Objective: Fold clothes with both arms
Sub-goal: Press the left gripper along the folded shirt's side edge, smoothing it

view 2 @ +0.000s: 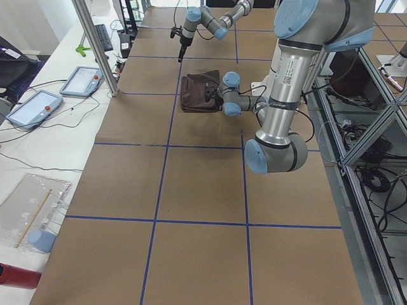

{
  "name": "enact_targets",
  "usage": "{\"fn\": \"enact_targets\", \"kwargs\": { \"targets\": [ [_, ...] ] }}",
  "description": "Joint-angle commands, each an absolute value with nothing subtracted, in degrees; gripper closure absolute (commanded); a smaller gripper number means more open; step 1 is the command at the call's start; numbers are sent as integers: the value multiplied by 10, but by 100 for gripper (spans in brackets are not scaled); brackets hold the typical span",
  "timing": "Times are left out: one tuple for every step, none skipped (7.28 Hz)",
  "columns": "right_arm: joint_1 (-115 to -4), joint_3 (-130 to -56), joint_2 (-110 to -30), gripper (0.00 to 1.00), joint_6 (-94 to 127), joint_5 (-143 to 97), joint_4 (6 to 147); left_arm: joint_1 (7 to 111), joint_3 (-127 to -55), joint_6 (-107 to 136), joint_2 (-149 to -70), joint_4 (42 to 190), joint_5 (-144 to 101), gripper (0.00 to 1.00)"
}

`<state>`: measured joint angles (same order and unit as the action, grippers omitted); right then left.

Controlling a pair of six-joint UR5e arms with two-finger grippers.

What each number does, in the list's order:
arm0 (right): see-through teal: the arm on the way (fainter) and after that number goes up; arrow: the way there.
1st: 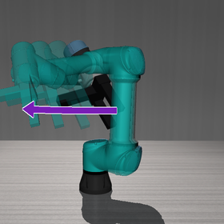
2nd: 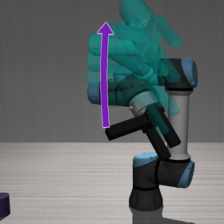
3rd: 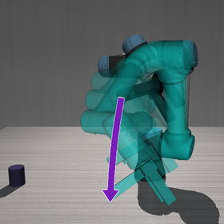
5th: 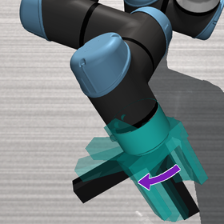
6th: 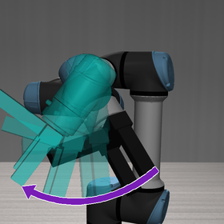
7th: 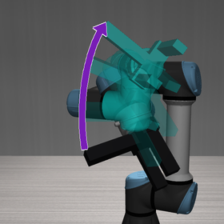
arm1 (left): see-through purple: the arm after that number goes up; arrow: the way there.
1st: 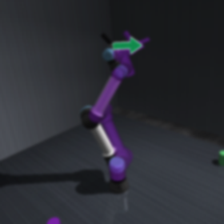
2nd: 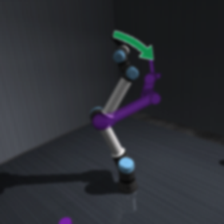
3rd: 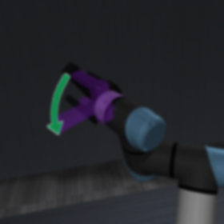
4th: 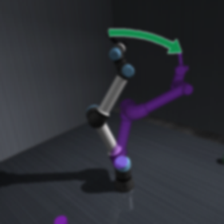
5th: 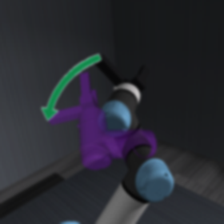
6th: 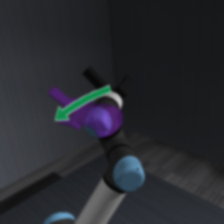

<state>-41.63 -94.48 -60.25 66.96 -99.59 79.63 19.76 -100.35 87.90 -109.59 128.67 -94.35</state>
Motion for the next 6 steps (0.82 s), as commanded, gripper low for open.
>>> {"fn": "enact_targets", "kwargs": {
  "targets": [
    [-417, -945, -603, 0, 670, -996, 796, 198, -1058, 877, -1033, 1287, -944, 100],
    [-417, -945, -603, 0, 670, -997, 796, 197, -1062, 879, -1030, 1287, -943, 100],
    [-417, -945, -603, 0, 669, -998, 796, 196, -1061, 872, -1030, 1287, -945, 19],
    [-417, -945, -603, 0, 669, -1001, 796, 196, -1063, 871, -1030, 1286, -947, 0],
    [-417, -947, -602, 0, 668, -1020, 796, 199, -1082, 863, -1029, 1268, -953, 0],
    [-428, -965, -611, 0, 655, -1059, 803, 206, -1137, 810, -1028, 1187, -976, 0]
  ]
}}
